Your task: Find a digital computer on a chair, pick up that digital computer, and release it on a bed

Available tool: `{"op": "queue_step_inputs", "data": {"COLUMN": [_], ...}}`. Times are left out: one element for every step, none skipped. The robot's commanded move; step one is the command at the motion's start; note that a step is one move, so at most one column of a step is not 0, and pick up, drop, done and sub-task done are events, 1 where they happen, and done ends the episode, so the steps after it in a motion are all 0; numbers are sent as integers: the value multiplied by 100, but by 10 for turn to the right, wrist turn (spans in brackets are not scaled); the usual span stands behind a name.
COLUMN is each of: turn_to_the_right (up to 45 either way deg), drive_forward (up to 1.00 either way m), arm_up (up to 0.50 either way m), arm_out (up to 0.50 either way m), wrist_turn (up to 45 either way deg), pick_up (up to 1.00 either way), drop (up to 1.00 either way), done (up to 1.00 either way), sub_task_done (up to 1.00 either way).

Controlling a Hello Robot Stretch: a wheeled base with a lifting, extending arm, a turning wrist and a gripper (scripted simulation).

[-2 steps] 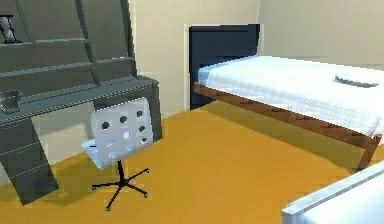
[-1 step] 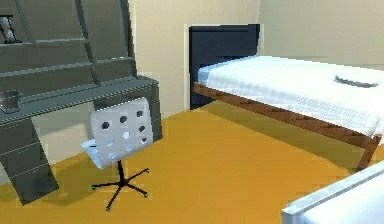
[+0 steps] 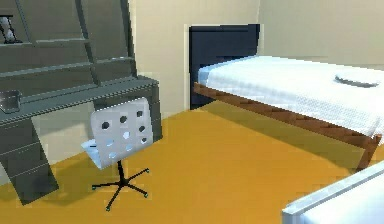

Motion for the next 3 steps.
{"op": "queue_step_inputs", "data": {"turn_to_the_right": [0, 0, 0], "drive_forward": [0, 0, 0], "arm_up": [26, 0, 0], "arm_out": [0, 0, 0], "wrist_turn": [0, -450, -300], "pick_up": [0, 0, 0], "drop": [0, 0, 0], "done": [0, 0, 0], "sub_task_done": [0, 0, 0]}}
